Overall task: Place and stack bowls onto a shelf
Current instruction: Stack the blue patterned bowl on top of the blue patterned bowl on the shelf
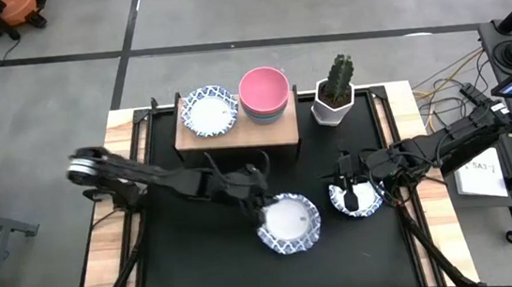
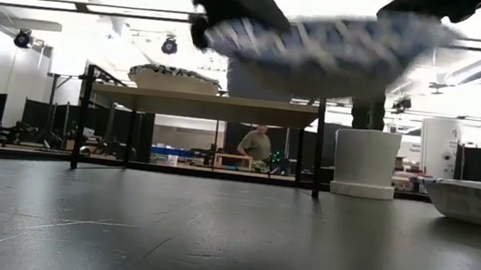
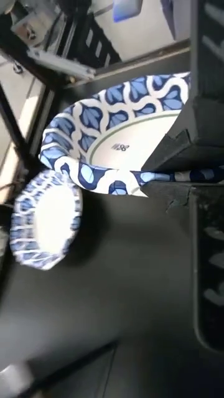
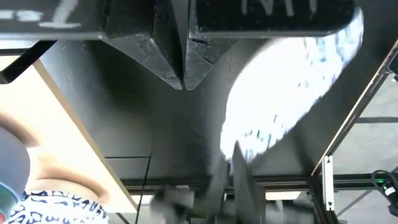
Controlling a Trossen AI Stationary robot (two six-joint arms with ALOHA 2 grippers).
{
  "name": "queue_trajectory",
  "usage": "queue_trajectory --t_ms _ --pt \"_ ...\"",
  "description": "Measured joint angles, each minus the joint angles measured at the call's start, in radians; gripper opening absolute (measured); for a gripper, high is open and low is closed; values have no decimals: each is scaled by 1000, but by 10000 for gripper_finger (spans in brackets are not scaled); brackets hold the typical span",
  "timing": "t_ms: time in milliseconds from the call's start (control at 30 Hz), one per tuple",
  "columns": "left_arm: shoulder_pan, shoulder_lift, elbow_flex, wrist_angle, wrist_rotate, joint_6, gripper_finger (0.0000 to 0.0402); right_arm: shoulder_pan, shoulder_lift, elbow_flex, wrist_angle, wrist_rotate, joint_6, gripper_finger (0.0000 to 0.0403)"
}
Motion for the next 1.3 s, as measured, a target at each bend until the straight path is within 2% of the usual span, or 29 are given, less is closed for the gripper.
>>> queue_trajectory --t_ms 67,133,333,433,500,667,867,933,1100,1300 --pt "1 -92 0 -79 -28 28 1 0 1 0 0 0 0 9" --pt "3 -191 0 -191 -99 44 1 0 1 0 0 0 0 9" --pt "23 -462 45 -568 -498 39 1 0 2 0 3 0 -2 9" --pt "81 -563 73 -633 -664 48 1 0 2 0 9 0 -23 9" --pt "141 -616 89 -635 -703 71 1 0 2 0 37 0 -45 9" --pt "353 -681 112 -663 -690 114 1 0 2 0 78 -1 -66 9" --pt "625 -657 100 -672 -424 129 1 0 2 0 82 -1 -52 9" --pt "689 -632 99 -673 -384 138 3 0 2 0 87 -1 -51 9" --pt "776 -585 99 -665 -365 150 21 0 2 0 87 -1 -26 9" --pt "784 -560 99 -634 -304 173 58 0 2 0 87 -1 -25 9"
